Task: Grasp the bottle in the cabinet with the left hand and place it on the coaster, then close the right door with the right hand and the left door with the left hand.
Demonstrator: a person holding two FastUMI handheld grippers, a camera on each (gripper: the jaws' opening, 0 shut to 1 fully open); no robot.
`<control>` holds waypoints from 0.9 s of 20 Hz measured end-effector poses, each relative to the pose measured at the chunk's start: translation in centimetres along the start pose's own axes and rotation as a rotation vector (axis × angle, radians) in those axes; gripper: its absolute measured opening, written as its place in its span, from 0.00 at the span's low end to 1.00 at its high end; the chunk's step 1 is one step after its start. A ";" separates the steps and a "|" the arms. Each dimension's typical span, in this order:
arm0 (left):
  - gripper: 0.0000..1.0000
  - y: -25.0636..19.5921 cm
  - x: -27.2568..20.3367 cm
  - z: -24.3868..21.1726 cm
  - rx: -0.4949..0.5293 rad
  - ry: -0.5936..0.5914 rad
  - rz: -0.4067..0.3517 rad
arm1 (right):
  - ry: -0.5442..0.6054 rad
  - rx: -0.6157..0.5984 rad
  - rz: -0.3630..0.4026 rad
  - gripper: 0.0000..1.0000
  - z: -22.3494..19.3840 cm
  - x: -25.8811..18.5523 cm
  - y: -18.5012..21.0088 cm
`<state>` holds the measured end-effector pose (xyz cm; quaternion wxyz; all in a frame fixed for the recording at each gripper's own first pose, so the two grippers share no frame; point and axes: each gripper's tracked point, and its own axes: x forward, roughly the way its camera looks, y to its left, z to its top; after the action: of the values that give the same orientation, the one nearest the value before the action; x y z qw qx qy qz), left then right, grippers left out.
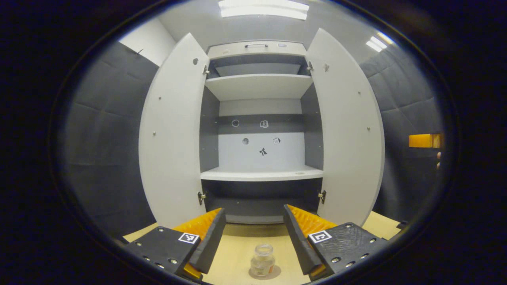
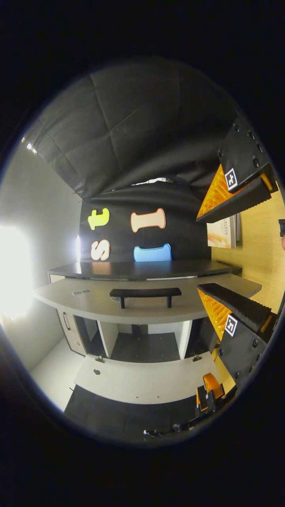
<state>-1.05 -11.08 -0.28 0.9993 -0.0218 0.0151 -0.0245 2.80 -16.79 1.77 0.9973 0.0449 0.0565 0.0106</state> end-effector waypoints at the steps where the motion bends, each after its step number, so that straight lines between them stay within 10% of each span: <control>1: 0.85 0.9 -0.3 0.8 0.005 -0.006 0.019 | 0.004 0.006 -0.006 0.97 0.5 0.6 -0.3; 18: 0.85 18.8 -1.6 4.2 0.015 -0.050 0.205 | -0.033 0.002 -0.306 0.98 6.6 6.1 1.3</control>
<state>-1.56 7.94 3.17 0.9968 -0.0133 -0.0080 0.0782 9.57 -15.97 7.73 0.9881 0.0367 0.0464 -0.1423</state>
